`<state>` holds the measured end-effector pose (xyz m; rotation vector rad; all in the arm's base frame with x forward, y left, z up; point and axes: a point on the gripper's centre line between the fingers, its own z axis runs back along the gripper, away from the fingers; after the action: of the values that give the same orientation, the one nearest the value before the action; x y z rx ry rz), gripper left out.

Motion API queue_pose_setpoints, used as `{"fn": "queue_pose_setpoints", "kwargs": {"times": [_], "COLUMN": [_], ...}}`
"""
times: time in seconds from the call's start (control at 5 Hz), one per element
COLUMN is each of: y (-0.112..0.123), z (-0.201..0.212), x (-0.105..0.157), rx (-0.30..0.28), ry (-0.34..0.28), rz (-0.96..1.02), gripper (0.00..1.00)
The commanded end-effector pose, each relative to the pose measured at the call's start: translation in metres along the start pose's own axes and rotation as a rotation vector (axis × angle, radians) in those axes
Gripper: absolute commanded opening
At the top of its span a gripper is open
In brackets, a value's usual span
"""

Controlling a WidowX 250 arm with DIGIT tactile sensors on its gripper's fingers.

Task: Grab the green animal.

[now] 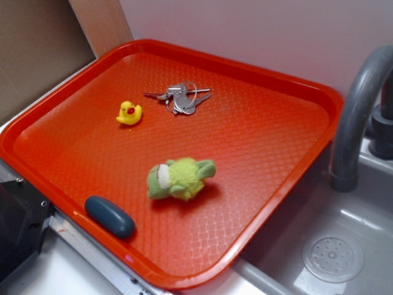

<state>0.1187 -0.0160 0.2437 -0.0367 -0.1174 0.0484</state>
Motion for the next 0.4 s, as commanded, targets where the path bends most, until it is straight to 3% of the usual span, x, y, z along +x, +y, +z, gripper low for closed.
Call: {"fn": "queue_pose_setpoints", "kwargs": {"times": [0.0,0.2], "y": [0.000,-0.014], "z": [0.000,-0.017], "x": [0.000,0.027], "rx": [0.000,0.001], "ry": [0.000,-0.098], "rz": [0.000,-0.253], "gripper": [1.00,1.00]}}
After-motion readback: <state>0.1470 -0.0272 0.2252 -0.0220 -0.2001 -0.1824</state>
